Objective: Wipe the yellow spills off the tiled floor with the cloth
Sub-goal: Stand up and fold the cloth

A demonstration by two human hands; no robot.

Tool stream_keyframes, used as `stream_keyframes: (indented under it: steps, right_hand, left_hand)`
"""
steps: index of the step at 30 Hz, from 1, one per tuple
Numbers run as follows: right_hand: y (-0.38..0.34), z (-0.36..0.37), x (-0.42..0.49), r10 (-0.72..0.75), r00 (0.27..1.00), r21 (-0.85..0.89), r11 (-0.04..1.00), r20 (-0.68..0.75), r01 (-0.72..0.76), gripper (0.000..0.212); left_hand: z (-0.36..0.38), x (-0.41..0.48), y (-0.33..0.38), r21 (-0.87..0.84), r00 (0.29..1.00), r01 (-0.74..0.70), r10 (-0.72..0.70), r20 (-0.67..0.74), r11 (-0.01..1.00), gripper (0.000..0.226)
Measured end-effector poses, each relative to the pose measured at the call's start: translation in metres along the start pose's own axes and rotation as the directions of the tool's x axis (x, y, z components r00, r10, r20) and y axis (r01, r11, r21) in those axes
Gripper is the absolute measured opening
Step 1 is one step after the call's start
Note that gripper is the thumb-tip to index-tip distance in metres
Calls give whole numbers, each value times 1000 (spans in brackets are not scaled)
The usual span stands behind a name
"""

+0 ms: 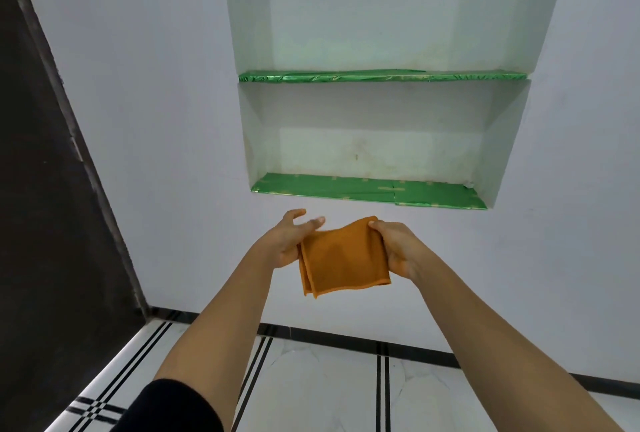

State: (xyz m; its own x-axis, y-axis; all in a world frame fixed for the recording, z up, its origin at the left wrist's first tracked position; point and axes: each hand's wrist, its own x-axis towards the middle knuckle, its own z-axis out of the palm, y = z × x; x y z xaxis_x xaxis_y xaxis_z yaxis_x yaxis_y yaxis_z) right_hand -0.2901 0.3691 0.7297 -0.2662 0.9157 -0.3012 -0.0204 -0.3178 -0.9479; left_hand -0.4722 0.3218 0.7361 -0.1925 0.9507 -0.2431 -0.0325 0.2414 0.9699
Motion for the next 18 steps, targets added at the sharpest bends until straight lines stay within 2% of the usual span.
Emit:
stream_keyframes:
  steps: [3,5,7,8,11,14,18]
  right_hand:
    - [-2,-6,-3,22,999,-28,999,48,-21,32]
    - [-3,-8,-5,38,989,-74,997,143,-28,47]
    - [-4,-8,-5,39,980,-112,994,195,-17,58]
    - [-4,-7,-4,35,981,-112,994,190,-14,64]
    - [-4,-8,1,26,983,-90,996,183,-9,85]
    - [-4,-9,0,48,968,-172,985,248,-5,79]
    - [-4,-3,-2,2,983,-472,877,185,87,51]
  left_hand:
    - [-5,-2,-4,21,988,-32,29,154,999,90]
    - [-6,-4,-2,207,977,-95,51,207,974,92]
    - [-7,-5,0,443,971,-161,61,231,882,83]
    - [-8,-5,-1,505,971,-178,66,230,845,74]
    - [-13,0,-6,521,976,-203,127,178,829,36]
    - [-16,3,-11,504,979,-203,188,81,839,13]
    - [-15,4,-15,439,973,-228,222,65,869,10]
